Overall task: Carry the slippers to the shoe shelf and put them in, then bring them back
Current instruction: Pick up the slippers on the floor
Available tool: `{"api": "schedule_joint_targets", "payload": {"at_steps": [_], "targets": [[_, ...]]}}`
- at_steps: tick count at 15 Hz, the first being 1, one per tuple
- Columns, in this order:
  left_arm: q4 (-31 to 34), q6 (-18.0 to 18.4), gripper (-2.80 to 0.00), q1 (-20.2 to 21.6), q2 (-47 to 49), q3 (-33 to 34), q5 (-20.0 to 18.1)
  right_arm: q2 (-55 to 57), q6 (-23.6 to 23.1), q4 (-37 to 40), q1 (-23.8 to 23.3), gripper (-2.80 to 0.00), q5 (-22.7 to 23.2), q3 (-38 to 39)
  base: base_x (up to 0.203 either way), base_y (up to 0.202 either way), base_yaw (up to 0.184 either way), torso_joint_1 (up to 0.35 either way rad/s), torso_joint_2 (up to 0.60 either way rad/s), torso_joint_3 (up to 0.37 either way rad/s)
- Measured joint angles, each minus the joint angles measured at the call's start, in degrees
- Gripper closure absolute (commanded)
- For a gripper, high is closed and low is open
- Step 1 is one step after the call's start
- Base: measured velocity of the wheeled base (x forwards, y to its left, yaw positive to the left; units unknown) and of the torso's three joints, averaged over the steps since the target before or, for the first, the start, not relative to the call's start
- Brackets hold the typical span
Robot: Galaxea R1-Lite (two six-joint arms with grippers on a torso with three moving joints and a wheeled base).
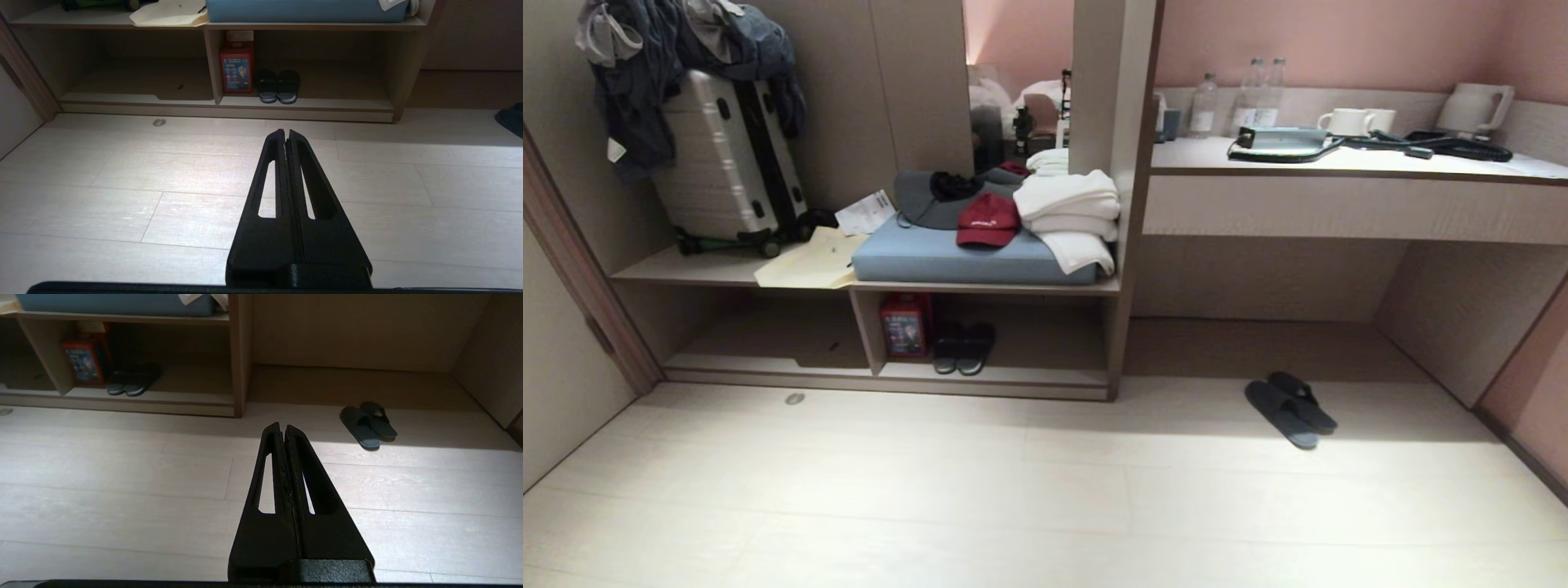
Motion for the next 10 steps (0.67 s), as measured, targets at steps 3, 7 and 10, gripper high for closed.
{"api": "schedule_joint_targets", "payload": {"at_steps": [3, 7, 10], "targets": [[0.0, 0.0, 0.0, 0.0, 0.0, 0.0, -0.02, 0.0, -0.22, 0.05, -0.02, 0.0, 0.1, 0.0, 0.201, 0.0, 0.003, 0.003, 0.0, 0.002], [0.0, 0.0, 0.0, 0.0, 0.0, 0.0, -0.01, 0.0, -0.26, 0.03, 0.0, 0.0, 0.09, 0.0, 0.198, 0.0, 0.0, 0.002, 0.0, 0.002], [0.0, 0.0, 0.0, 0.0, 0.0, 0.0, -0.01, 0.0, -0.34, 0.0, -0.02, 0.0, 0.1, 0.0, 0.194, 0.0, 0.002, 0.002, 0.0, 0.001]]}}
